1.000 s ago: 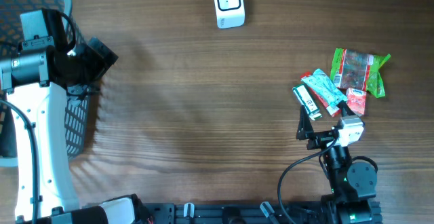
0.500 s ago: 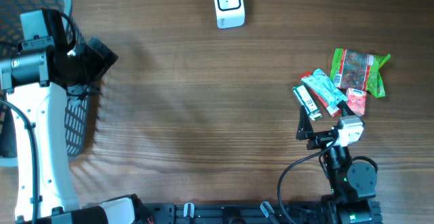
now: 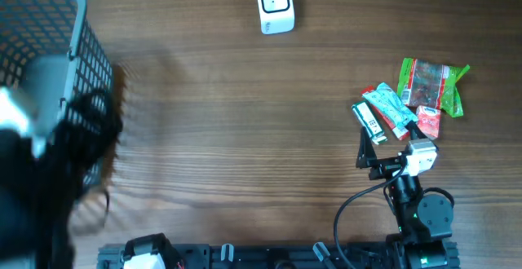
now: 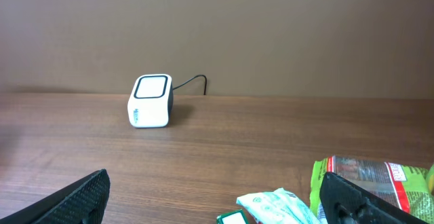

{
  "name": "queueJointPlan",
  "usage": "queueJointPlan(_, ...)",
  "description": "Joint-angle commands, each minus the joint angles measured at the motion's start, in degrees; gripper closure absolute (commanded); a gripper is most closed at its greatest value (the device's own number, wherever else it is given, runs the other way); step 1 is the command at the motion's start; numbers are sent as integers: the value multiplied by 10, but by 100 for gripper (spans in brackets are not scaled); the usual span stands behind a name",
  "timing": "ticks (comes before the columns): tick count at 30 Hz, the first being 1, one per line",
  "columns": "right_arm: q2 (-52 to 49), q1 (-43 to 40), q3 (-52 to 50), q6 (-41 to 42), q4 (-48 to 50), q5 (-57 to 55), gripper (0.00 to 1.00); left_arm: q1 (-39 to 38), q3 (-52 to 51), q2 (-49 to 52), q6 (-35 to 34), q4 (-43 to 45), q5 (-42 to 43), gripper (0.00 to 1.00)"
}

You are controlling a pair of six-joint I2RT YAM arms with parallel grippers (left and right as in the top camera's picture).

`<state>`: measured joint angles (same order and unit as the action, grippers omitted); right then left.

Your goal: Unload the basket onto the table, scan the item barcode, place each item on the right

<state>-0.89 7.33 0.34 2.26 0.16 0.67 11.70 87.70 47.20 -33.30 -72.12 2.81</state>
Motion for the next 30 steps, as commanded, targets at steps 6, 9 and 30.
queueJointPlan(6,6,1,0,-7,1,9,0,2,-22,-198,20,-111,-35,0)
queueJointPlan(9,6,1,0,-7,1,9,0,-1,-70,-276,20,-106,-41,0)
queueJointPlan(30,6,1,0,-7,1,9,0,-91,-753,-470,19,864,-18,0)
